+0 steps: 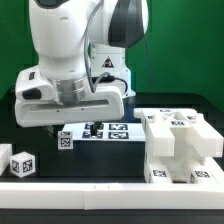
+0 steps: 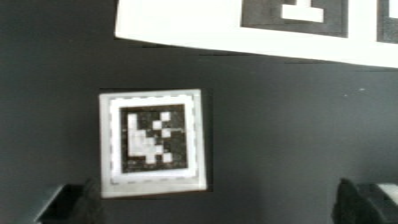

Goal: Assemble chair

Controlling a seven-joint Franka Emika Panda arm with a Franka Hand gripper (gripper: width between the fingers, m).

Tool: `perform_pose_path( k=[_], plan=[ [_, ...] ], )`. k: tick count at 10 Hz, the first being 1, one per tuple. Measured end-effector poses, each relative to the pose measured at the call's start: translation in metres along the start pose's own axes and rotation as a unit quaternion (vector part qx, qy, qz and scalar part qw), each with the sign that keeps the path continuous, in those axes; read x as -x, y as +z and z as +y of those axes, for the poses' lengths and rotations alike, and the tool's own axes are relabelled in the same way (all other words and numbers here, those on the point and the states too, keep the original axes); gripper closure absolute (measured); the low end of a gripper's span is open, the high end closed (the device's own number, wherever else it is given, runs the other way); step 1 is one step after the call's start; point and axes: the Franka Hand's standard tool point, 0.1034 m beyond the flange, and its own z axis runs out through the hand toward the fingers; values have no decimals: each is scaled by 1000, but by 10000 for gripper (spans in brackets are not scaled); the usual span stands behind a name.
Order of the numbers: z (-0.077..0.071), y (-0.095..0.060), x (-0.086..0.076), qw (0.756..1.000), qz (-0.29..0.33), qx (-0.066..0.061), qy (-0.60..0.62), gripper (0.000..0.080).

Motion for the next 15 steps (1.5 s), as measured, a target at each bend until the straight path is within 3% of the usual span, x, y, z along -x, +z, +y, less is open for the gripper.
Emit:
perform_pose_path(
  k=[2, 3, 4, 5, 8, 11, 13, 15],
  plan=[
    [-1, 1, 0, 998, -64, -12, -5, 151],
    [10, -2, -1, 995, -98, 8, -16, 151],
    [10, -3, 1, 991, -130, 21, 2, 151],
    [5, 0, 4, 985, -170, 23, 19, 151],
    [5, 5, 0, 984, -177, 23, 15, 151],
    [19, 19, 2, 978, -206, 22, 31, 151],
    [18, 20, 1, 978, -206, 23, 29, 151],
    [19, 25, 5, 970, -237, 10, 47, 151]
  ],
)
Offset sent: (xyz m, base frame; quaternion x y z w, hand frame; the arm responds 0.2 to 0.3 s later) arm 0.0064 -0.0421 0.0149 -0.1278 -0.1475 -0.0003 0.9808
